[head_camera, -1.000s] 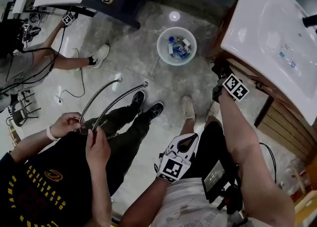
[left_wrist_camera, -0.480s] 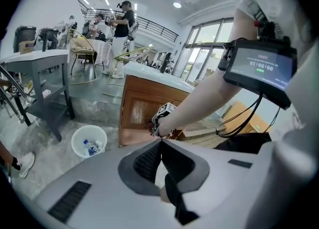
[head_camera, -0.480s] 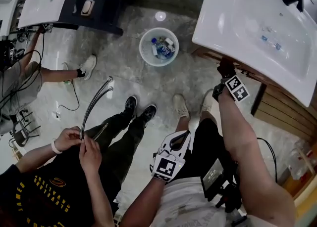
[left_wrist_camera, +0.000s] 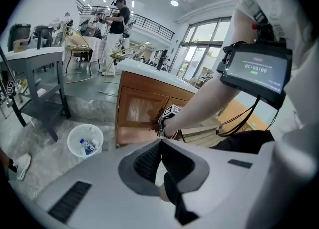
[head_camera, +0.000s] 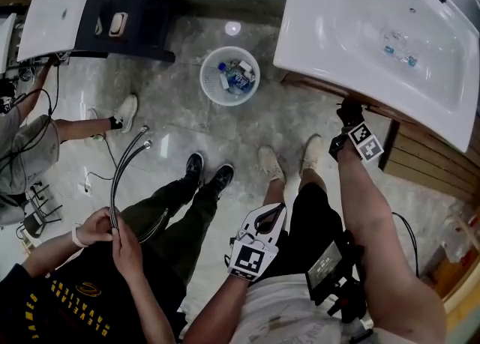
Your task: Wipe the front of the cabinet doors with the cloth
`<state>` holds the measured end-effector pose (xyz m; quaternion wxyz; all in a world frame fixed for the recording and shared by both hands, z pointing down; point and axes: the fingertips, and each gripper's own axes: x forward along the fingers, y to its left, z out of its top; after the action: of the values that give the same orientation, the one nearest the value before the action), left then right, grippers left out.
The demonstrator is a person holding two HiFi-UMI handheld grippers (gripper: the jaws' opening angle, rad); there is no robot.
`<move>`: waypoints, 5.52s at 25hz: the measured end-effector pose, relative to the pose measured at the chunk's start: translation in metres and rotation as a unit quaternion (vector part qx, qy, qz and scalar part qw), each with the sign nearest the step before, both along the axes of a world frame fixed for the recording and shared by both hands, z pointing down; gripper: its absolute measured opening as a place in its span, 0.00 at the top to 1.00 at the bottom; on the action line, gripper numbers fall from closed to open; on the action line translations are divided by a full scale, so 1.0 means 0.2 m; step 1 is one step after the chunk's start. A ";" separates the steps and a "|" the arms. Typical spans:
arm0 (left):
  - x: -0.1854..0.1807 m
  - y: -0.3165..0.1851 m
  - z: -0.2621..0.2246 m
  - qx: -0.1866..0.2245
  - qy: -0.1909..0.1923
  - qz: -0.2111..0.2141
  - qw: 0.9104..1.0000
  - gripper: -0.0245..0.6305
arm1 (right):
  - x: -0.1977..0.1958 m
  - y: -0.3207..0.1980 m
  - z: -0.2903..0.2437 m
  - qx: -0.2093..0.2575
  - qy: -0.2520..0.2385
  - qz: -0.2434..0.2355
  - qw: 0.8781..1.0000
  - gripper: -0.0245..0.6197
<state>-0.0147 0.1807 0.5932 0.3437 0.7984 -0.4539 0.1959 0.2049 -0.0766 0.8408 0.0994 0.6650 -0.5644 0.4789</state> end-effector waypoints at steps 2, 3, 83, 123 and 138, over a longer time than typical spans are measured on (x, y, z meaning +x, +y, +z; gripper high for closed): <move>-0.03 0.02 0.01 -0.002 -0.003 -0.003 1.000 0.94 | -0.08 -0.02 0.02 0.000 -0.011 -0.017 1.000 0.77; -0.04 0.02 0.02 -0.004 -0.005 -0.006 1.000 0.94 | -0.13 -0.03 0.03 0.002 -0.017 -0.028 0.999 0.77; 0.45 -0.33 0.17 0.082 -0.054 0.110 0.989 0.94 | 0.87 -0.03 0.08 0.016 0.047 -0.059 0.997 0.77; 0.40 -0.17 -0.12 0.071 -0.018 0.119 0.990 0.94 | 0.16 0.04 -0.36 0.054 -0.004 -0.200 0.978 0.77; 0.49 -0.23 -0.08 0.085 -0.029 0.137 0.986 0.94 | 0.99 0.02 -0.38 0.021 0.098 -0.068 0.993 0.77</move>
<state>0.0842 0.1353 0.5778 0.2311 0.8735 -0.3649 0.2245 0.4037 -0.0724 0.7643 0.1731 0.6705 -0.6059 0.3916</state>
